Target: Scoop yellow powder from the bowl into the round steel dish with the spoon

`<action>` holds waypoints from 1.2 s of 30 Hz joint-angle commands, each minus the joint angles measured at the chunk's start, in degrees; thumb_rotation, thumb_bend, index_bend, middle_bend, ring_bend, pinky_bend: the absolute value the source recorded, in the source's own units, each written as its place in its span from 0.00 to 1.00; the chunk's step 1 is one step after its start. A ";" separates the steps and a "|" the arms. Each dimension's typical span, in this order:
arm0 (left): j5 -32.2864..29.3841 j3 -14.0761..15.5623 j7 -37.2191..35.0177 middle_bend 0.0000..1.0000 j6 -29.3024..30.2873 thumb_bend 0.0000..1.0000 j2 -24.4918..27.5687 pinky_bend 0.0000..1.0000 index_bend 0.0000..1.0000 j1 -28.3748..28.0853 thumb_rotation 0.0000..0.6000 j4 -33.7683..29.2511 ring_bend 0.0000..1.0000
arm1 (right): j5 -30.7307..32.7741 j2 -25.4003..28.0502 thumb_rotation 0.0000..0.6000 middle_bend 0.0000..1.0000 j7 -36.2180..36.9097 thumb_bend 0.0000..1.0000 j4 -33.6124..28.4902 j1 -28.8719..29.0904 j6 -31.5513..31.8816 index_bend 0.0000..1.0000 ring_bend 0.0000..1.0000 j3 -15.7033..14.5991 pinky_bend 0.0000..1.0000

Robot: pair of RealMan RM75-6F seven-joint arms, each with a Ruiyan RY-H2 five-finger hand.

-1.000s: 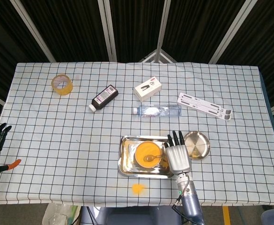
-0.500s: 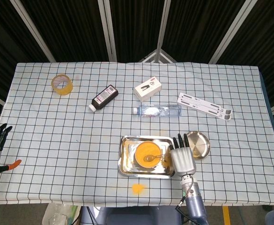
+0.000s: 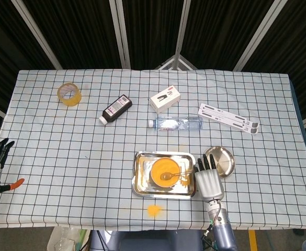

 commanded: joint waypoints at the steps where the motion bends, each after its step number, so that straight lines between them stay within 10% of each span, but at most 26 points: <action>1: -0.01 0.00 0.06 0.00 0.02 0.00 -0.03 0.00 0.00 0.00 1.00 -0.01 0.00 | -0.42 -0.08 1.00 0.17 0.48 0.55 0.10 -0.15 -0.05 0.39 0.00 -0.24 0.00; 36: -0.70 -0.03 0.21 0.00 -0.57 0.00 -0.02 0.00 0.00 -0.22 1.00 -0.20 0.00 | -2.32 -1.83 1.00 0.17 0.25 0.55 0.48 0.29 -0.66 0.34 0.00 -0.96 0.00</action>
